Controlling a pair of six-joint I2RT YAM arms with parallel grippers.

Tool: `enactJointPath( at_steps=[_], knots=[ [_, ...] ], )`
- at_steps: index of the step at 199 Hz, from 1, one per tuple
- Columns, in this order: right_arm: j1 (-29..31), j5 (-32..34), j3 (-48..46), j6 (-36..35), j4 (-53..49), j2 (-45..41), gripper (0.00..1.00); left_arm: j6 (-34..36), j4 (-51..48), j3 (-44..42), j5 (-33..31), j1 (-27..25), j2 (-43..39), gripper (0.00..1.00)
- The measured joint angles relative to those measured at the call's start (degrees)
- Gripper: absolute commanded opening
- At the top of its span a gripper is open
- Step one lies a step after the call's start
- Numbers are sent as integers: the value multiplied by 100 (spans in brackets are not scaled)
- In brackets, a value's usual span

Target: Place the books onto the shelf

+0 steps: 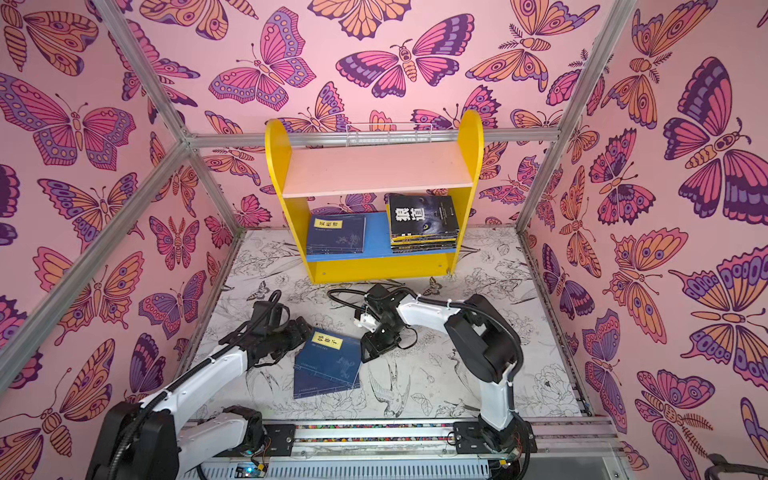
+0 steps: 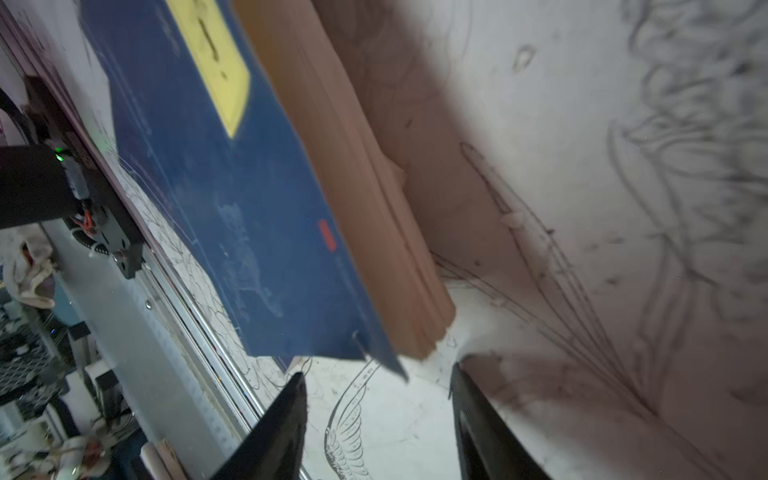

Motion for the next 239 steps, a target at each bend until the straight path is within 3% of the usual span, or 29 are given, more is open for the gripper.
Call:
enactJointPath(
  at_steps=[25, 38, 67, 121, 167, 200, 239],
  knots=[
    [-2, -286, 514, -358, -334, 345, 55, 131, 0, 4, 55, -59, 323, 83],
    [-2, -398, 708, -505, -444, 496, 55, 155, 4, 4, 98, -76, 459, 72],
    [-35, -667, 1008, -597, -496, 702, 51, 289, 2, 37, 133, -109, 581, 62],
    [-485, -1178, 1290, 374, 463, 710, 34, 367, -37, 79, 131, -151, 597, 53],
    [-570, -1399, 1287, 1198, 1403, 710, 0, 363, -52, 157, 111, -151, 595, 54],
    [-660, -1486, 1093, 1471, 1818, 592, 0, 219, -35, 168, 92, -105, 299, 64],
    [-1051, -2024, 350, 2203, 2883, 39, 0, -2, 299, 166, 479, 243, -723, 79]
  ],
)
